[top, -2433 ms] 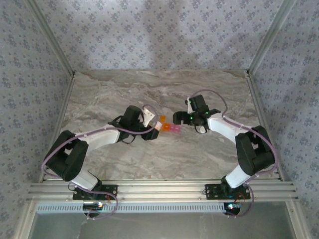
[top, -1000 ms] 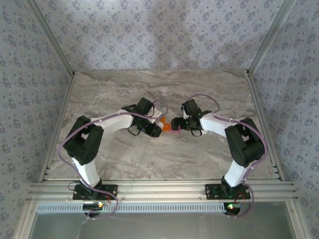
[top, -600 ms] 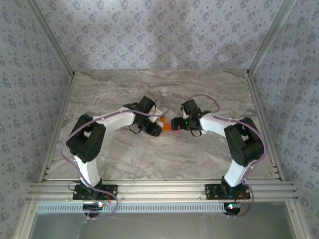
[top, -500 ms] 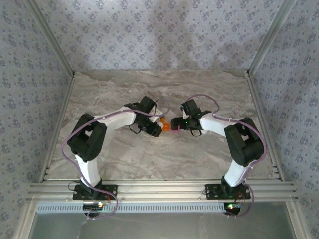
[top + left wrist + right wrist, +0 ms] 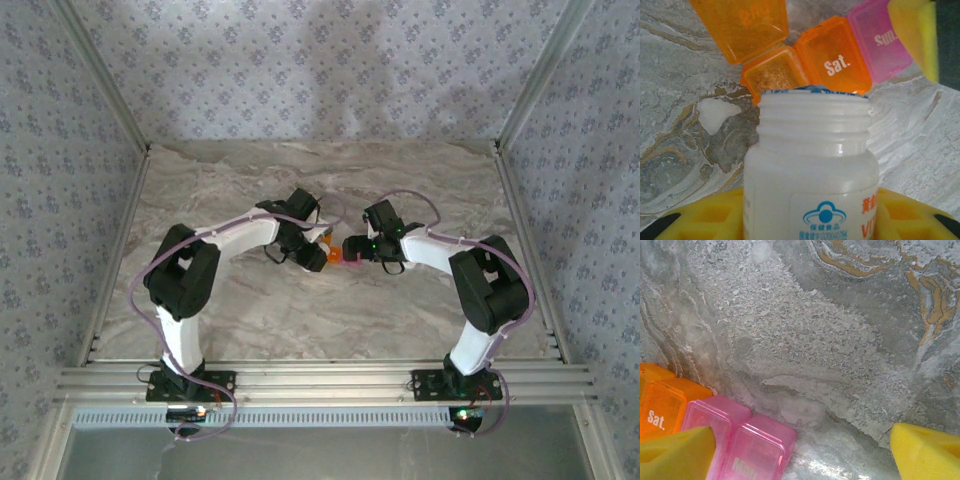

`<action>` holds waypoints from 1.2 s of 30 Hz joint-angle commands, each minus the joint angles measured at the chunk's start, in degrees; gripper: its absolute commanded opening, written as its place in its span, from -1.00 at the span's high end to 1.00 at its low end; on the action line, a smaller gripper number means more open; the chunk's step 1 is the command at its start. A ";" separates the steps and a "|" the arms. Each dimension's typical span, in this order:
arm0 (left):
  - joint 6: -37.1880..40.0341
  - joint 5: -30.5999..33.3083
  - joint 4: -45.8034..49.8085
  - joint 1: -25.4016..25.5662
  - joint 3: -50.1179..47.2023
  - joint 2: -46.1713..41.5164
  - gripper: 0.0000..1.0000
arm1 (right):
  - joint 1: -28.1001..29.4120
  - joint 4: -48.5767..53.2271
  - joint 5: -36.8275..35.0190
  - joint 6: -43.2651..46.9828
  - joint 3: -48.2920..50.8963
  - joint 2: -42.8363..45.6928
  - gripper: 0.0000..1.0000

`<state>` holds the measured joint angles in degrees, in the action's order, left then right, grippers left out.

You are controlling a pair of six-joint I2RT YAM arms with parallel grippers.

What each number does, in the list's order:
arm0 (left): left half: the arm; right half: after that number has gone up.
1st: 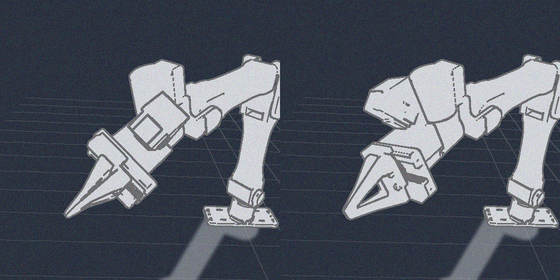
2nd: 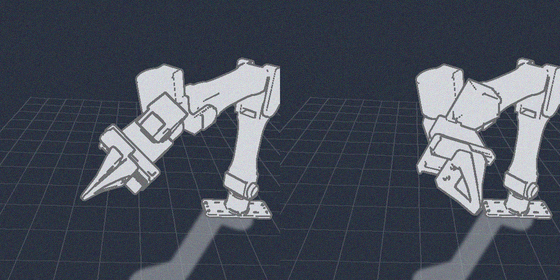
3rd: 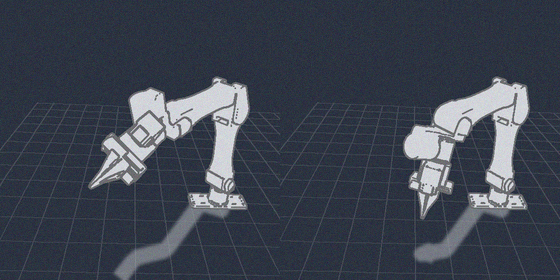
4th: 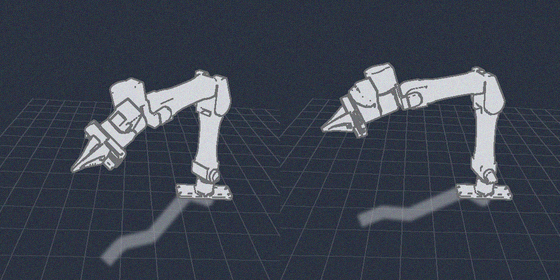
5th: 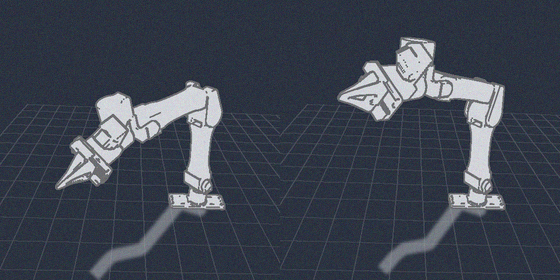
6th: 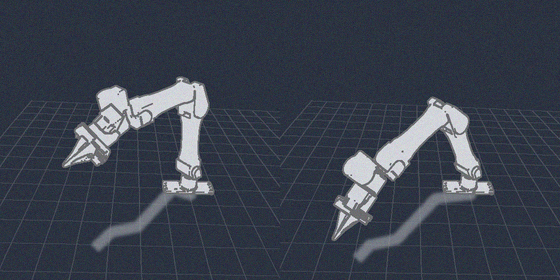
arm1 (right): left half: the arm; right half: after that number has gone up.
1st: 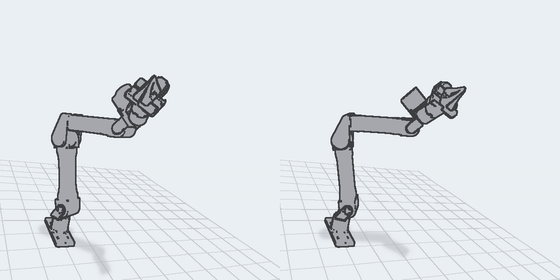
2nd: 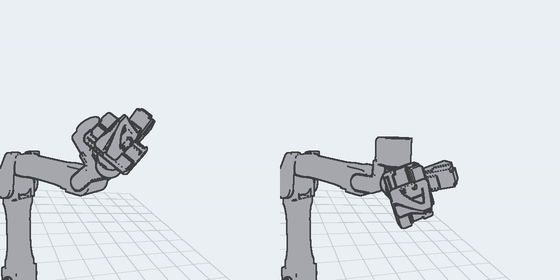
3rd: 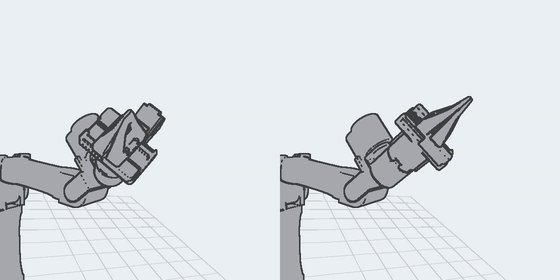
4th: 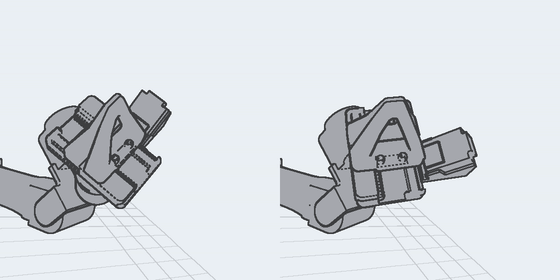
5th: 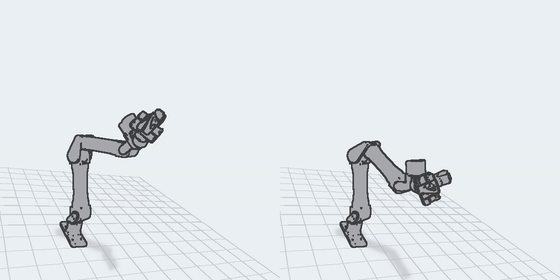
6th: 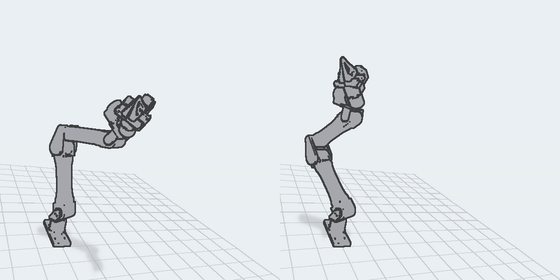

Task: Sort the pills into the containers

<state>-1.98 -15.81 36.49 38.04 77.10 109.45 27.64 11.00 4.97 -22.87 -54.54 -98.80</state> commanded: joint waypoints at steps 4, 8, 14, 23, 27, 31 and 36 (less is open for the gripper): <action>0.90 1.58 5.39 0.57 3.44 1.84 1.00 | 0.36 0.18 0.74 -0.94 1.02 -1.27 -0.82; 1.18 2.02 6.61 0.88 4.61 2.65 1.00 | 0.45 -0.01 1.00 -1.10 1.08 -1.44 -0.82; 1.38 2.95 7.91 1.32 6.10 3.53 1.00 | 0.62 -0.37 1.27 -1.27 1.37 -1.71 -0.81; 1.41 4.37 9.92 1.44 8.57 5.23 1.00 | 0.74 -0.68 1.46 -1.32 1.63 -1.78 -0.81; 1.48 4.98 11.28 1.56 9.94 6.22 1.00 | 0.73 -0.74 1.53 -1.42 1.63 -1.86 -0.81; 1.53 5.91 12.59 1.81 10.92 6.87 1.00 | 0.72 -0.91 1.62 -1.43 1.79 -1.92 -0.81; 2.13 8.23 15.54 2.63 13.25 8.34 1.00 | 0.70 -1.05 1.70 -1.43 2.01 -2.14 -0.81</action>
<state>-1.10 -9.72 48.03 39.79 88.12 116.31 27.75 10.04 5.15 -23.51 -54.13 -98.80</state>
